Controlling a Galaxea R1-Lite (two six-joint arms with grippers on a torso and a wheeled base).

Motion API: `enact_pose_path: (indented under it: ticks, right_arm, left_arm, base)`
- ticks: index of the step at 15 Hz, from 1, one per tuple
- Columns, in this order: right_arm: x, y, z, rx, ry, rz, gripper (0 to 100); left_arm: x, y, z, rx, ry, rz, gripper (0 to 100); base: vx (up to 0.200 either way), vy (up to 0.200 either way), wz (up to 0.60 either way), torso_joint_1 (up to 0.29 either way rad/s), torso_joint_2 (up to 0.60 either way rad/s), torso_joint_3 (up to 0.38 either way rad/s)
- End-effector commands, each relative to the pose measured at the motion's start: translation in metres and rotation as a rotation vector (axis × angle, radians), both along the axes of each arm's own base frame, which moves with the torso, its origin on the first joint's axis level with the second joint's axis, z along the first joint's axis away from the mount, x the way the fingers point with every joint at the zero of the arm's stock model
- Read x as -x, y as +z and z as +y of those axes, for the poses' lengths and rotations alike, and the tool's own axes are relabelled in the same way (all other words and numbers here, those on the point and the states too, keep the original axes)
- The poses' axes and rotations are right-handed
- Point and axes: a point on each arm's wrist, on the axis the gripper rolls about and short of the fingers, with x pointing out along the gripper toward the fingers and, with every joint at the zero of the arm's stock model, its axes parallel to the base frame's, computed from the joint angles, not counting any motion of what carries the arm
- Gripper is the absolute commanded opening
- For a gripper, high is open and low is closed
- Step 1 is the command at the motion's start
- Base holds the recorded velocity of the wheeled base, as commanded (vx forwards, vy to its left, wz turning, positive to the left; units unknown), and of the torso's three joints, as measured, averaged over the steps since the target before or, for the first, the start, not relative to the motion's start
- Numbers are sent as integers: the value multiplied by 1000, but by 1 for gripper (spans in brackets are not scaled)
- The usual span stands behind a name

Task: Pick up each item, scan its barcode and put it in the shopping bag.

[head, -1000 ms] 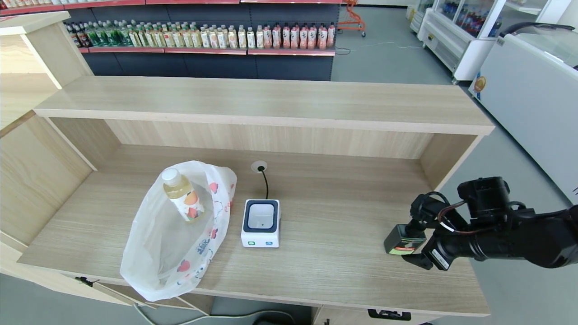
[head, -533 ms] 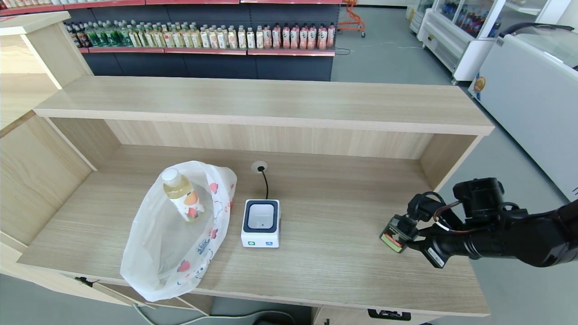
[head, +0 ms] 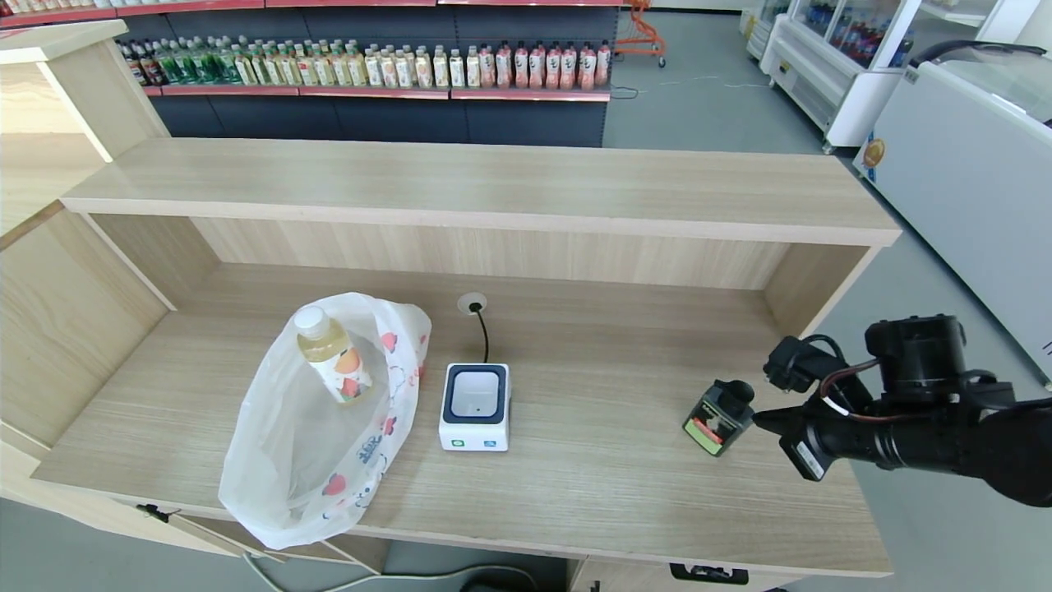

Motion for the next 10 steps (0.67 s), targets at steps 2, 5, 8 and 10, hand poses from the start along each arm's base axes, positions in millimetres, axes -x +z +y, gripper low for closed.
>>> enact_pose_path:
  ticks: [2,5,8,10]
  right_arm:
    - [23,20,-11,-11,-8,-68,0]
    - [32,27,-12,-9,-9,-92,100]
    - [26,15,-12,0,-13,-47,100]
    - [18,3,-10,7,-2,-8,100]
  left_arm:
    - [0,0,0,0,0,0,100]
    - [0,0,0,0,0,0,100]
    - [0,0,0,0,0,0,100]
    - [0,0,0,0,0,0,100]
  base:
    - [0,0,0,0,0,0]
    - [0,0,0,0,0,0]
    - [0,0,0,0,0,0]
    - [0,0,0,0,0,0]
